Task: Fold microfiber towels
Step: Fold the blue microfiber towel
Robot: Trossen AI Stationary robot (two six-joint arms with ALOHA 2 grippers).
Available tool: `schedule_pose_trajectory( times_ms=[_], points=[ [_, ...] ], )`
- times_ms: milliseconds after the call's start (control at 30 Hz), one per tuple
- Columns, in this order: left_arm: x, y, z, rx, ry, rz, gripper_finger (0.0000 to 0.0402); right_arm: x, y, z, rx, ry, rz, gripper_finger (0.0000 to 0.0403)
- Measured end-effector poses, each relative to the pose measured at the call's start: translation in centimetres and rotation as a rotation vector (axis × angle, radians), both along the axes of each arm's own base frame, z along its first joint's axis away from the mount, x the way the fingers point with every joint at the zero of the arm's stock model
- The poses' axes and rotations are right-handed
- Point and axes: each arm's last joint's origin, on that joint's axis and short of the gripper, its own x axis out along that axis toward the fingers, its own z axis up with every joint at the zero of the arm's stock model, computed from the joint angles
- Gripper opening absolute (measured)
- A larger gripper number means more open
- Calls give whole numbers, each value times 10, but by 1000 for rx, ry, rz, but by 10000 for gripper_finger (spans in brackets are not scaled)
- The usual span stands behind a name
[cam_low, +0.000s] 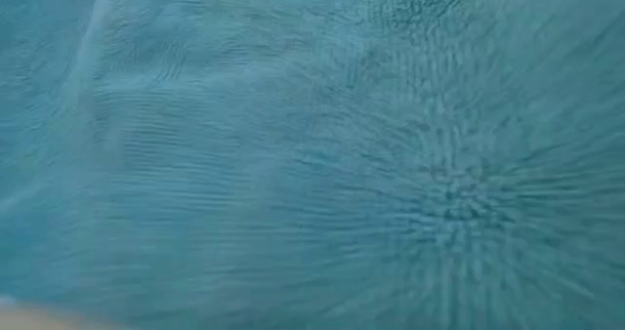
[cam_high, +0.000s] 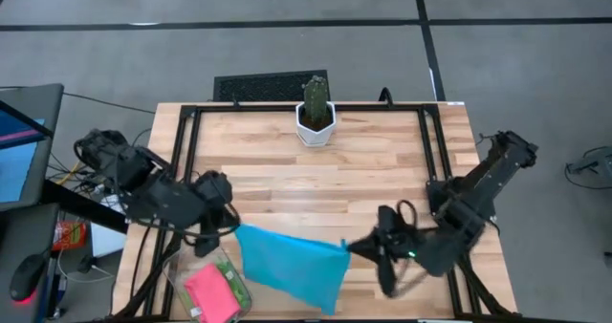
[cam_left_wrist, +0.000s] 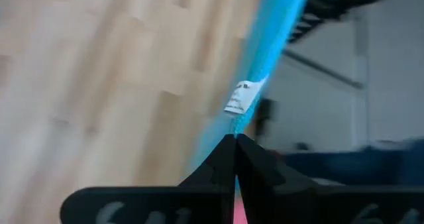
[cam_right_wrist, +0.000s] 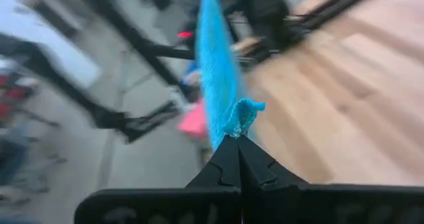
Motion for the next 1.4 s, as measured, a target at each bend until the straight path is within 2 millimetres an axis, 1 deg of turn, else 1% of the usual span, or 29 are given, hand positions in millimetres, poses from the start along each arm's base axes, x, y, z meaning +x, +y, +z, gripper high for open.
schedule_pose_trajectory(
  times_ms=[167, 300, 400, 467, 533, 633, 733, 867, 1000, 1067, 1133, 1300, 1400],
  points=[
    [14, 5, -19, 238, 91, 50, 0, 18, -23, -13, -82, 94, -90, 6],
    [32, 7, -38, 419, 200, 55, 0, 31, -42, -34, -190, 240, -161, 6],
    [50, 7, -53, 559, 237, 37, 0, 37, -58, -49, -268, 367, -219, 11],
    [57, 10, -65, 636, 267, 23, 0, 41, -69, -58, -320, 450, -253, 15],
    [65, 18, -76, 700, 289, 28, 0, 41, -80, -66, -375, 540, -280, 15],
    [77, 37, -96, 761, 355, 56, 0, 41, -97, -70, -451, 639, -301, 12],
    [89, 58, -114, 767, 387, 78, 0, 43, -114, -75, -519, 724, -305, 11],
    [100, 79, -145, 774, 437, 59, 0, 47, -130, -75, -555, 764, -318, 16],
    [105, 96, -172, 780, 466, 68, 0, 50, -140, -75, -565, 776, -340, 16],
    [106, 101, -181, 775, 472, 85, 0, 51, -143, -76, -562, 774, -352, 15],
    [106, 104, -187, 768, 473, 90, 0, 52, -143, -84, -561, 768, -354, 15],
    [110, 103, -194, 756, 433, 100, 0, 49, -132, -109, -547, 767, -335, 18],
    [113, 103, -194, 753, 407, 84, 0, 44, -126, -119, -533, 777, -346, 17]
  ],
)
